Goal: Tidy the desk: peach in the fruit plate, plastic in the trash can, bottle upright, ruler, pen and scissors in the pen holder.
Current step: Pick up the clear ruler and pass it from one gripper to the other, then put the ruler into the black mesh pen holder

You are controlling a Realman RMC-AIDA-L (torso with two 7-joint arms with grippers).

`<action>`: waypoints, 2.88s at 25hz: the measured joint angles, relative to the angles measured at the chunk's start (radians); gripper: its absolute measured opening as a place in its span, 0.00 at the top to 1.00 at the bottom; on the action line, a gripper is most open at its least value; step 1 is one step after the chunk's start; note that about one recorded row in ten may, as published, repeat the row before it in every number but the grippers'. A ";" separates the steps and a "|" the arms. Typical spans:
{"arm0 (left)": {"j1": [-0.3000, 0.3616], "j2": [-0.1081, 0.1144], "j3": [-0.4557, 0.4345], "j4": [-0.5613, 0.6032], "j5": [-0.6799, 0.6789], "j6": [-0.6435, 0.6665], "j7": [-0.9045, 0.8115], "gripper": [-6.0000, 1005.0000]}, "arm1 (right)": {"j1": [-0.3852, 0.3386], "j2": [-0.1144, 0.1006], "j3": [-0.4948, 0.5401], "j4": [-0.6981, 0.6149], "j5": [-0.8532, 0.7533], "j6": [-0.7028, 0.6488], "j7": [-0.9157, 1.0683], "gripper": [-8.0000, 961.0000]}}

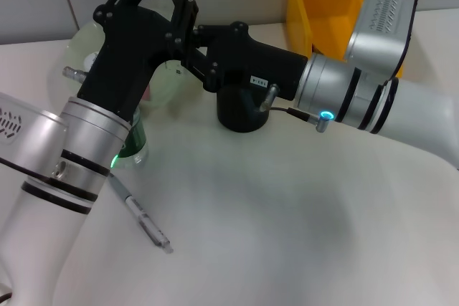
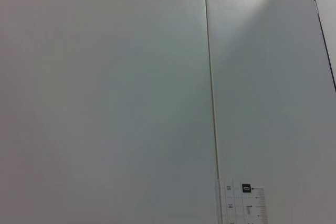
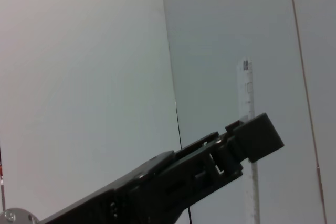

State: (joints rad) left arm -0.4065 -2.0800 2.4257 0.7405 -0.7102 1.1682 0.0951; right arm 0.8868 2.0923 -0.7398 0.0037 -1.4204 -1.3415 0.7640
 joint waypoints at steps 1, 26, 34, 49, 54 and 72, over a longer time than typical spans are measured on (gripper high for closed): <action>0.000 0.000 -0.001 -0.001 0.000 0.000 0.000 0.60 | 0.001 0.000 0.004 0.004 0.000 0.000 -0.004 0.88; -0.001 0.000 0.000 -0.011 0.008 0.003 -0.012 0.52 | 0.006 0.000 0.071 0.052 -0.001 -0.004 -0.069 0.99; 0.000 0.000 0.001 -0.011 0.012 0.000 -0.015 0.41 | 0.008 0.000 0.071 0.051 -0.002 -0.001 -0.068 0.99; 0.078 0.009 -0.014 -0.014 0.151 0.068 -0.164 0.20 | -0.094 0.000 0.156 -0.035 0.000 -0.009 -0.128 0.99; 0.106 0.011 -0.019 -0.020 0.185 0.072 -0.185 0.20 | -0.134 0.000 0.174 -0.056 0.000 0.001 -0.171 0.99; 0.125 0.014 -0.019 -0.035 0.261 0.046 -0.252 0.20 | -0.171 -0.004 0.179 -0.064 -0.010 0.151 -0.189 0.99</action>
State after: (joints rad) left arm -0.2818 -2.0661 2.4068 0.7052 -0.4492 1.2145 -0.1566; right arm 0.7154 2.0881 -0.5604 -0.0599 -1.4303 -1.1906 0.5752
